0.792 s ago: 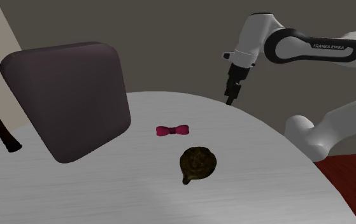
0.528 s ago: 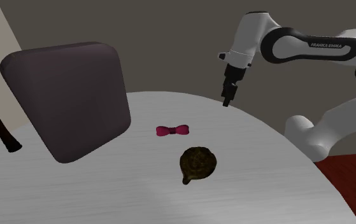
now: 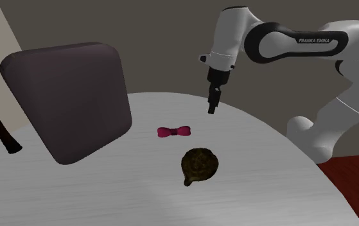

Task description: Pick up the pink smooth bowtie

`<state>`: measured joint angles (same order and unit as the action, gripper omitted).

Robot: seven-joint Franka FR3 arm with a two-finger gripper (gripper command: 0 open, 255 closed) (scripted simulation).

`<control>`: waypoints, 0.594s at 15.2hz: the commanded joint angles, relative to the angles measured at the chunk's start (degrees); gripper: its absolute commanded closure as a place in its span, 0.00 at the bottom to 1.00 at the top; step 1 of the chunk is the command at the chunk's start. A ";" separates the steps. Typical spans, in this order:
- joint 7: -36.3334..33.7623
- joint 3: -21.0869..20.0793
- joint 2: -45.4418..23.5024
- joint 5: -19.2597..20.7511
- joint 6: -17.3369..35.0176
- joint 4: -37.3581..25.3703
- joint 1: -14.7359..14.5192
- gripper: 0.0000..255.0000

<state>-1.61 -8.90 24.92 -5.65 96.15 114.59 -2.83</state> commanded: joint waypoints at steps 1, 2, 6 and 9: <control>-2.02 -1.67 -4.32 -0.06 -0.87 -4.52 -0.44 0.00; -3.05 -2.50 -6.40 0.01 -1.31 -6.72 -0.68 0.00; -7.33 -5.70 -15.18 0.91 -3.60 -16.46 -1.85 0.00; -10.69 -7.94 -22.43 2.31 -6.00 -24.98 -3.15 0.00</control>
<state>-11.42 -16.26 5.30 -3.91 91.09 92.95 -5.68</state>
